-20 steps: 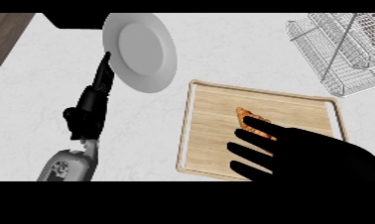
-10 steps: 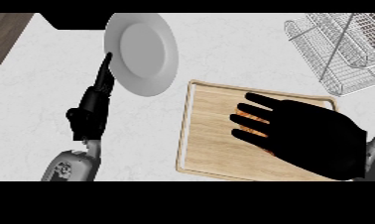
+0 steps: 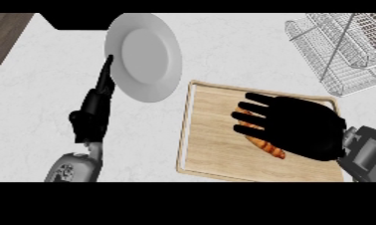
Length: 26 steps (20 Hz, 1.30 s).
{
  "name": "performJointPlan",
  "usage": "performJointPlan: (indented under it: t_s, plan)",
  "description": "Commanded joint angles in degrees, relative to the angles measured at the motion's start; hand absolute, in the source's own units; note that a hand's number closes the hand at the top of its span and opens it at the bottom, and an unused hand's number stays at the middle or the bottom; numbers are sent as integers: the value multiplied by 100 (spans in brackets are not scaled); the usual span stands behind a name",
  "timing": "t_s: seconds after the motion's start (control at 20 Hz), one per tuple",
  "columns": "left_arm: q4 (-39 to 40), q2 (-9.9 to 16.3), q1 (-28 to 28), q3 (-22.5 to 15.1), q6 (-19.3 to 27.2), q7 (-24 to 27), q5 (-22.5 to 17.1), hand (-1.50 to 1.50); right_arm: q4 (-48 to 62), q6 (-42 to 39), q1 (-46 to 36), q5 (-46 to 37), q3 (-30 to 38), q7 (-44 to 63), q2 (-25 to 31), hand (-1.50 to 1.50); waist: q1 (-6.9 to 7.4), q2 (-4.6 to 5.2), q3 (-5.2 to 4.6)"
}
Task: Pick the croissant from the tray and place it in the tiered basket
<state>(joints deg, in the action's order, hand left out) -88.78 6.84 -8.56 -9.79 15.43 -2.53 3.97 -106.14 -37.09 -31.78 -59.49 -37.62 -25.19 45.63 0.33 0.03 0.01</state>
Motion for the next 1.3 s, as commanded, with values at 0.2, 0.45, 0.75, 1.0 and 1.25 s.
performJointPlan:
  t_s: [0.2, 0.45, 0.75, 1.0, 1.25]
  plan:
    - [92, 34, 11, 187, -213, 98, 3, 0, 250, -358, 52, -566, -193, -269, -502, -150, -11, -1, -3]
    - [128, -39, 203, 225, -259, 391, 14, 0, 299, -458, 146, -531, 6, -344, -612, -150, -14, -3, -3]
    - [-364, -15, 12, 156, -307, -311, 107, 0, 1070, -247, -36, -958, -416, -215, -1075, -150, 46, 0, -1]
    - [176, -281, 11, 235, -102, 203, 253, 0, 698, -532, 24, -1070, -263, -362, -1017, -150, -10, -2, -3]
    - [394, -333, -68, 314, -206, 236, 239, 0, 1116, -196, 228, -1316, -160, -400, -1322, -150, -15, -1, -2]
